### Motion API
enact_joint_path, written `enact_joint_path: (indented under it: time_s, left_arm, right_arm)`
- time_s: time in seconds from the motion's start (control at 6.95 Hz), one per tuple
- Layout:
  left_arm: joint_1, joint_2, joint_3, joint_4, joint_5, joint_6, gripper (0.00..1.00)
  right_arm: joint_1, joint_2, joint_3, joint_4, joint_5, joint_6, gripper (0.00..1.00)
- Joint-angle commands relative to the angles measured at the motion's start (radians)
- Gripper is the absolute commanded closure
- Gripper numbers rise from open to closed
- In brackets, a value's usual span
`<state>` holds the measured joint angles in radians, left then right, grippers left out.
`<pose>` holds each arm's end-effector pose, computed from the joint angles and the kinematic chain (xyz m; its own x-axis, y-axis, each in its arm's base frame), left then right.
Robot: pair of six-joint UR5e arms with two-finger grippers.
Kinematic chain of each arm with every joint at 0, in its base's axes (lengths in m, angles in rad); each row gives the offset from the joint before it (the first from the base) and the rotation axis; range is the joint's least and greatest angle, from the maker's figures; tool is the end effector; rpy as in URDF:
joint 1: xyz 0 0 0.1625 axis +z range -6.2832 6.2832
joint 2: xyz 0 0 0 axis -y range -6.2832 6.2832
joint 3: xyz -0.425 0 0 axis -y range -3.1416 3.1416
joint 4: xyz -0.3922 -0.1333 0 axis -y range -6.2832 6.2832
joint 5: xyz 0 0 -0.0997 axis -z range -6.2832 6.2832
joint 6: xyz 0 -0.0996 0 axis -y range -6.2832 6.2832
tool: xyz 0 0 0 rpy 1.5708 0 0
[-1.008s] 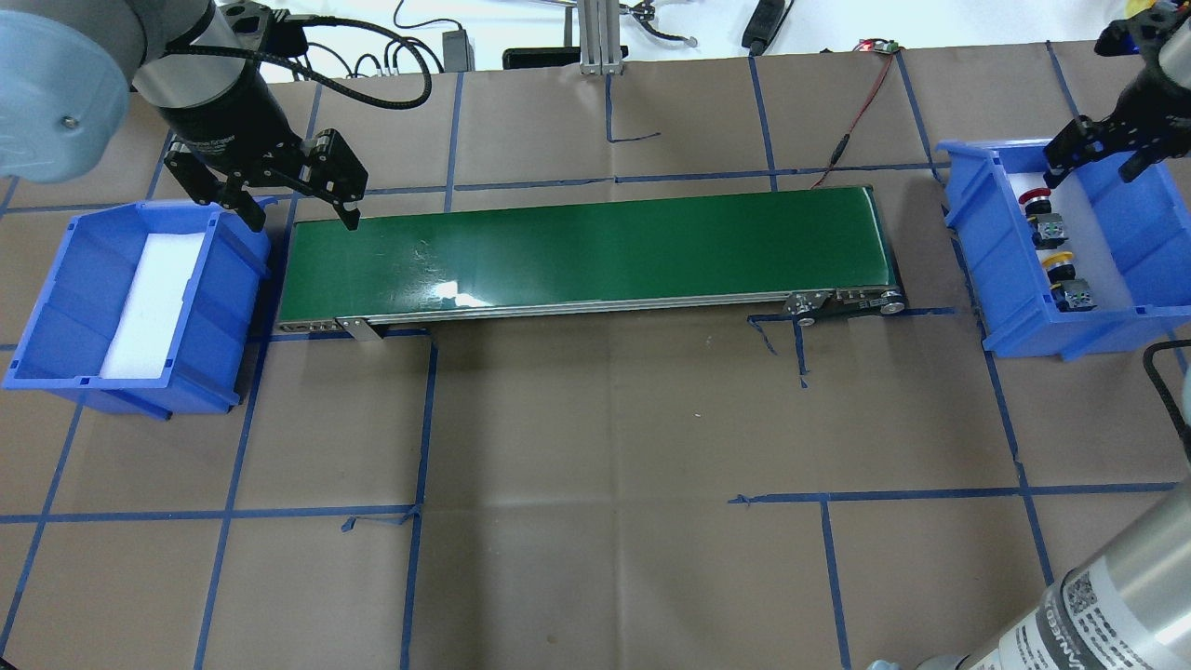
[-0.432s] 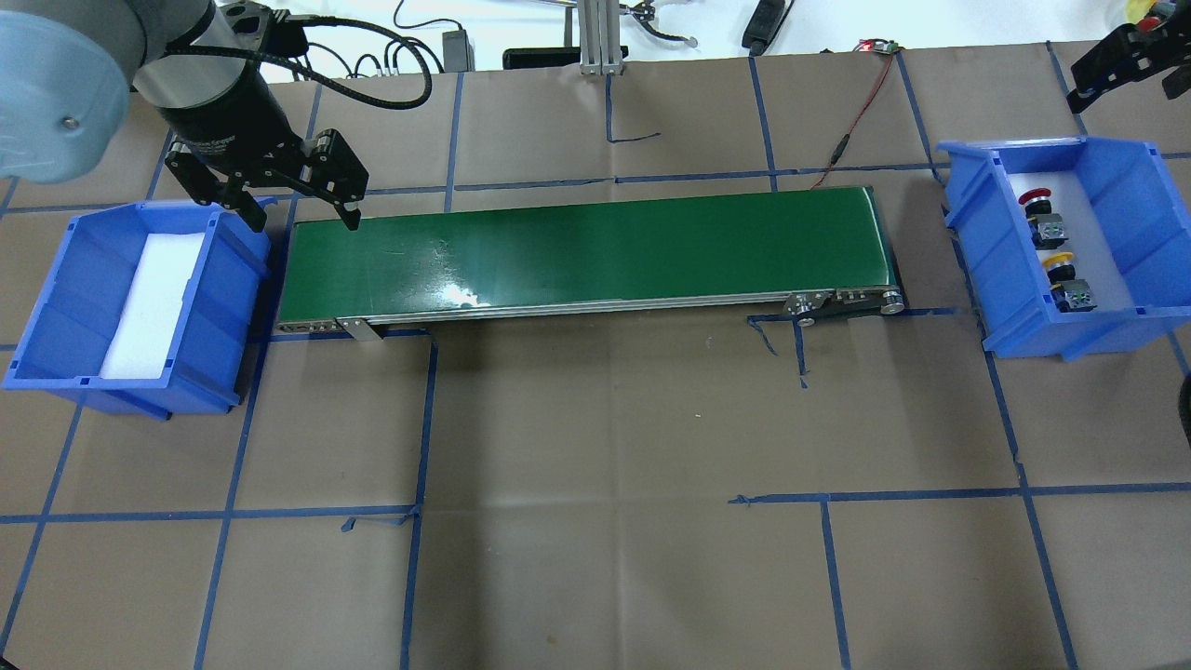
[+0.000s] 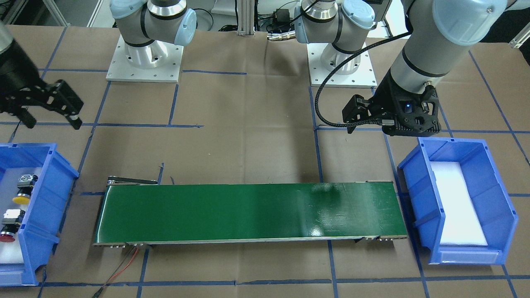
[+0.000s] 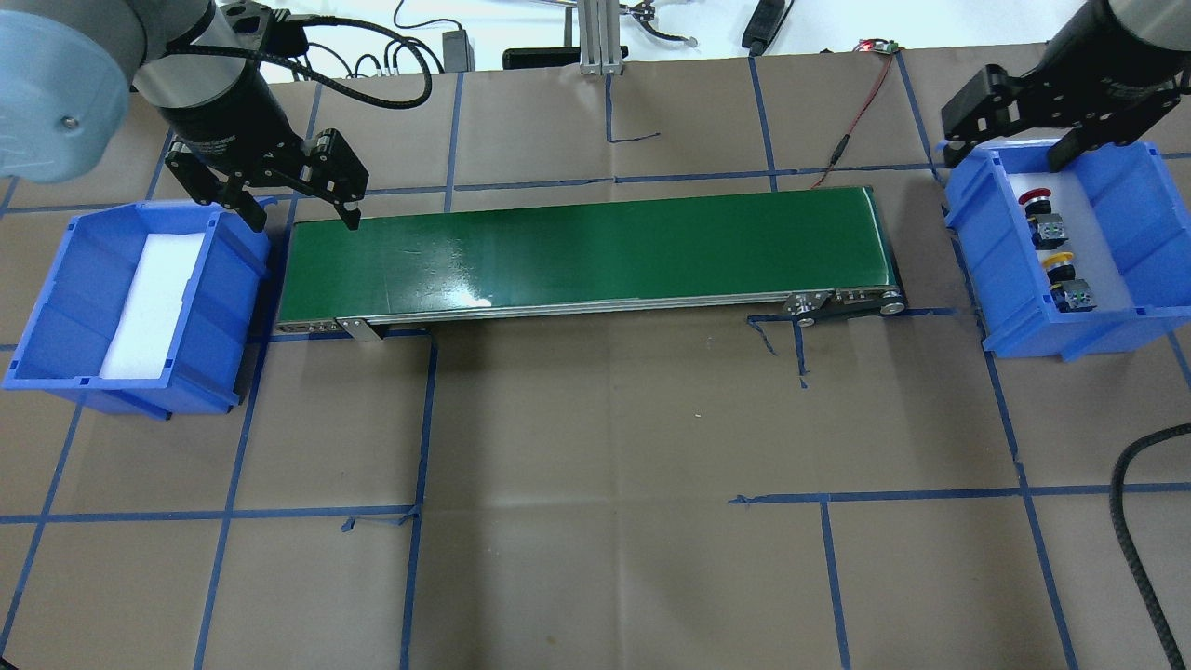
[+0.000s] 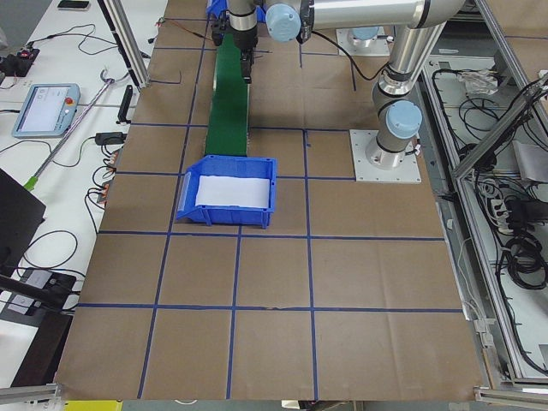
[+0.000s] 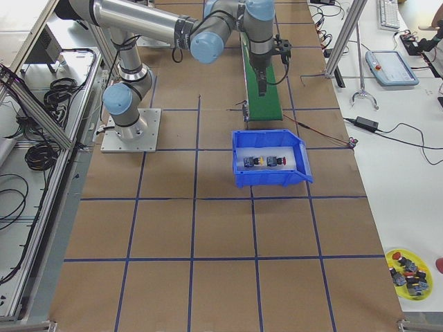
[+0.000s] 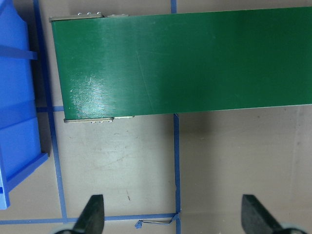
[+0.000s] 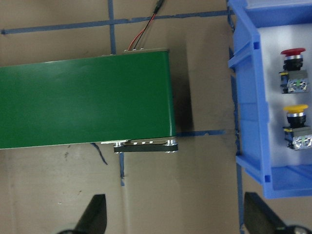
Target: Transport two buttons from left to right
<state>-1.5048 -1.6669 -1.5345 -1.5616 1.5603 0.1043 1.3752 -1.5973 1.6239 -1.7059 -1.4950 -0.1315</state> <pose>-0.0993 -0.5345 0.4576 -0.9992 0.0376 0.0157 0.0384 0.9981 0.0492 0.0428 -0.5087 0.4890 -0.9966 0.0563 -0.0604 0.0631 0.9911 -0.1172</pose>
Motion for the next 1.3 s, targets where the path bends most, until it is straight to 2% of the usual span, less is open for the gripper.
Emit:
enact_joint_path:
  time_s: [0.0,1.15]
  left_arm:
    - [0.0,0.001,-0.001,0.0,0.001,0.0,0.0]
    - [0.0,0.001,0.0,0.0,0.003,0.0,0.0]
  right_arm:
    - [0.184,-0.02,0.022,0.038,-0.087,0.213,0.0]
    - [0.235,-0.024,0.04,0.04,-0.079,0.236,0.0]
